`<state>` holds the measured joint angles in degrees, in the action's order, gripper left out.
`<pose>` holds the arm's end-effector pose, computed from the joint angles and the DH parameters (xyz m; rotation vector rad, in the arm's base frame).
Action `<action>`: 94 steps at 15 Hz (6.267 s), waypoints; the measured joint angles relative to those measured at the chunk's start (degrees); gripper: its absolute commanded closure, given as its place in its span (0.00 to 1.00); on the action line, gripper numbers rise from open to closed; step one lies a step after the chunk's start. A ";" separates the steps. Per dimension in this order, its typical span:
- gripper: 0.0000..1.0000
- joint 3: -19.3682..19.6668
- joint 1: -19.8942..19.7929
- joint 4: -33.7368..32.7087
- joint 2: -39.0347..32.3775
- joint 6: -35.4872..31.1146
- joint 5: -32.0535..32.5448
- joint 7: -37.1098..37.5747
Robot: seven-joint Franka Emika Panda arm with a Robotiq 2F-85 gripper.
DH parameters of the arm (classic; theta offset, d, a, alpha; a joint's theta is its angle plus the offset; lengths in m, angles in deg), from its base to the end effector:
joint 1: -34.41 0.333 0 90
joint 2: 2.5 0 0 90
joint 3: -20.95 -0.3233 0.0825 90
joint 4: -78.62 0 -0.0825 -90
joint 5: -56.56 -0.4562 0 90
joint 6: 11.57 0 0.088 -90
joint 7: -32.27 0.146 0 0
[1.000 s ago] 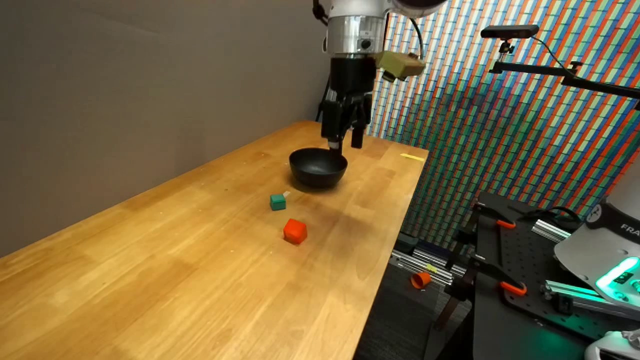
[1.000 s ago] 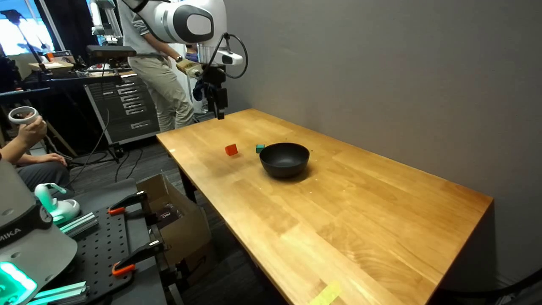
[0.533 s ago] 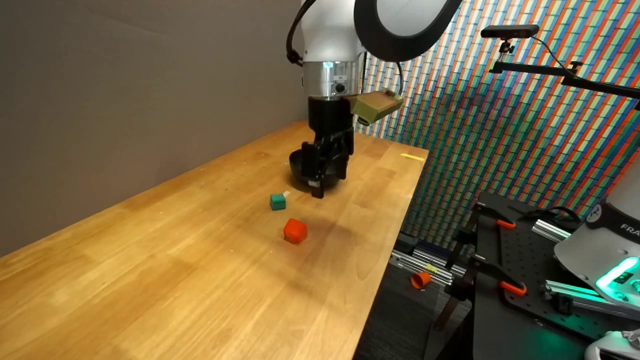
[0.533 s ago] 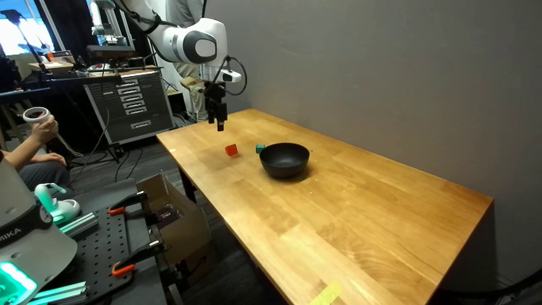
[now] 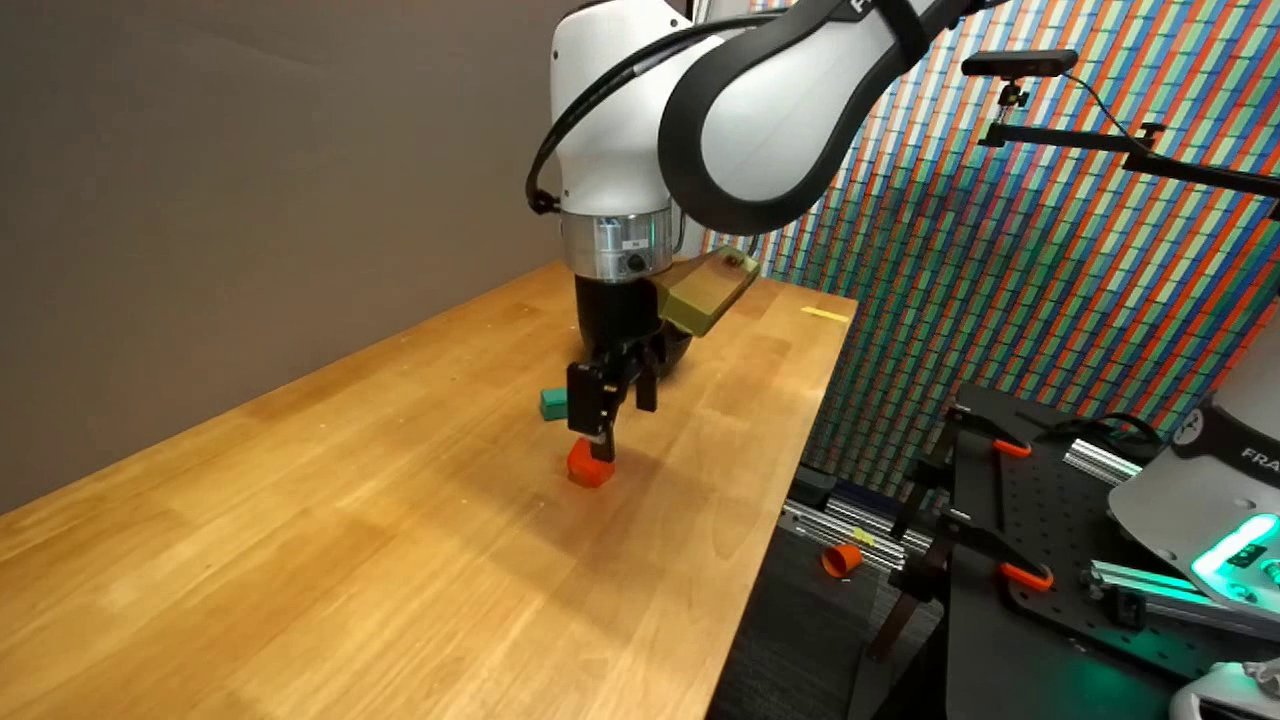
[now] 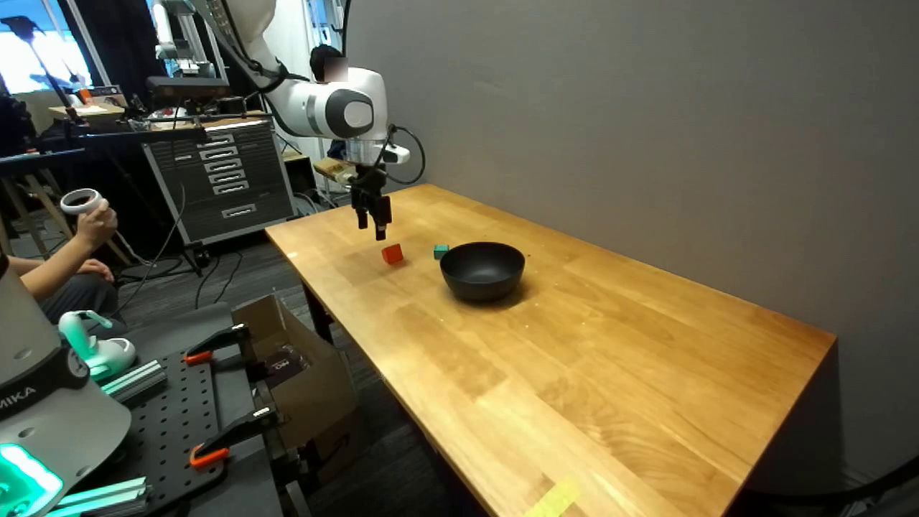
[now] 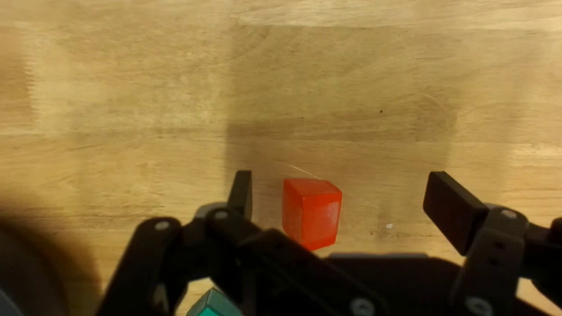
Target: Put the orange and green blocks in the black bowl one at a time
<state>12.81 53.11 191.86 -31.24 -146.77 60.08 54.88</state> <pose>0.5750 0.2923 0.1160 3.1109 0.1657 -0.1773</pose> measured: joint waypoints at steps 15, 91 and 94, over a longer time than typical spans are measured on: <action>0.67 10.36 9.51 -7.86 -10.85 -4.04 15.78 7.52; 0.06 18.05 -0.56 -16.26 -4.18 8.80 14.46 21.81; 0.00 17.30 -0.70 -14.53 -2.76 9.72 15.37 21.49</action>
<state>30.11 52.41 177.33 -34.00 -137.05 75.45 76.36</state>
